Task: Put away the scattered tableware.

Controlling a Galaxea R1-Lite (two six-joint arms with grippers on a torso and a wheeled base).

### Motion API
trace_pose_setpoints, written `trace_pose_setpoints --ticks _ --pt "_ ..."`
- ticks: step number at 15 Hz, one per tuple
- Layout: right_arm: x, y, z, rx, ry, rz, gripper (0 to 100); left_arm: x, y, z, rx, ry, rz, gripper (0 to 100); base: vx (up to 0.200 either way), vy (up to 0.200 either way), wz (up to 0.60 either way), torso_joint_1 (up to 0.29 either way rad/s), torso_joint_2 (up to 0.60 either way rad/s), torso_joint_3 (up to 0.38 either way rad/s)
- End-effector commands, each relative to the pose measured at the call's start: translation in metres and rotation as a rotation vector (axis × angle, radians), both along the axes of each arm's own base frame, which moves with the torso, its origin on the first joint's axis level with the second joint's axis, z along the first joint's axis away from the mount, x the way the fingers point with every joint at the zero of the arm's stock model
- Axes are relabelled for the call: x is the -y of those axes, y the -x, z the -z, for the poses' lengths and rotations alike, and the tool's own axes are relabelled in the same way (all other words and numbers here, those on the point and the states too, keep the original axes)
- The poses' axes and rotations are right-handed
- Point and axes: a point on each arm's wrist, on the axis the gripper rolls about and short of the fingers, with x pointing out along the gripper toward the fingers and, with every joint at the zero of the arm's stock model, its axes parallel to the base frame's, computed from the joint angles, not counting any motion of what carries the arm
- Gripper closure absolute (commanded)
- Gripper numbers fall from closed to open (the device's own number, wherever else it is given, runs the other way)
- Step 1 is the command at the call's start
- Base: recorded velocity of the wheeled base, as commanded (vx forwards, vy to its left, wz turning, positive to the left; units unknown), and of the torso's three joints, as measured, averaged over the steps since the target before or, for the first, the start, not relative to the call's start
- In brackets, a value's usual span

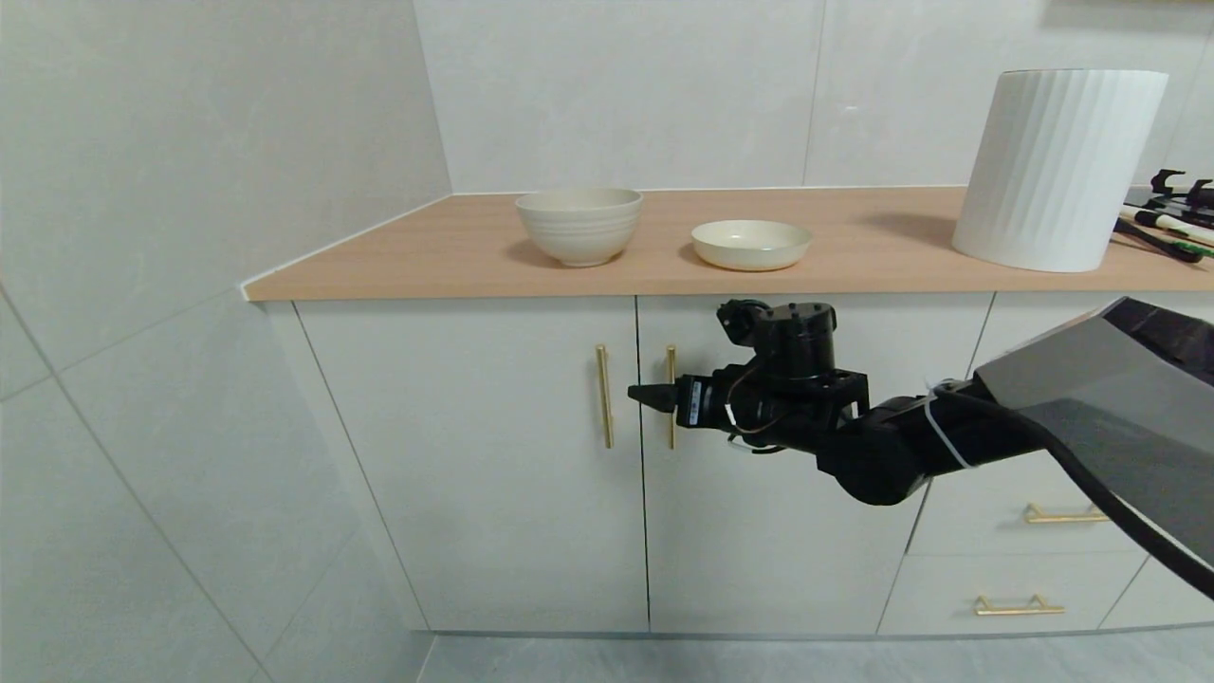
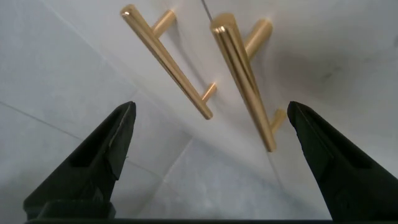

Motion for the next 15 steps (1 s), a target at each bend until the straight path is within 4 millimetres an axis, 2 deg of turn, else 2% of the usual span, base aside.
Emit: trace_pose_setpoints --ticks 1,5,10,15 --pt "-0.007 -0.003 0.005 -0.019 -0.020 -0.002 0 0.000 0.000 0.000 0.000 0.000 0.000 0 0.000 0.000 0.00 0.000 0.00 0.000" --pt "-0.011 -0.008 0.009 -0.019 -0.048 0.003 0 0.000 0.000 0.000 -0.001 0.000 0.000 0 0.000 0.000 0.00 0.000 0.00 0.000" --pt "-0.029 0.000 0.016 -0.012 -0.099 -0.031 0 0.000 0.000 0.000 0.000 0.000 0.000 0 0.000 0.000 0.00 0.000 0.00 0.000" --pt "-0.029 0.008 0.013 -0.023 -0.097 -0.045 0 0.000 0.000 0.000 -0.001 0.000 0.000 0 0.000 0.000 0.00 0.000 0.00 0.000"
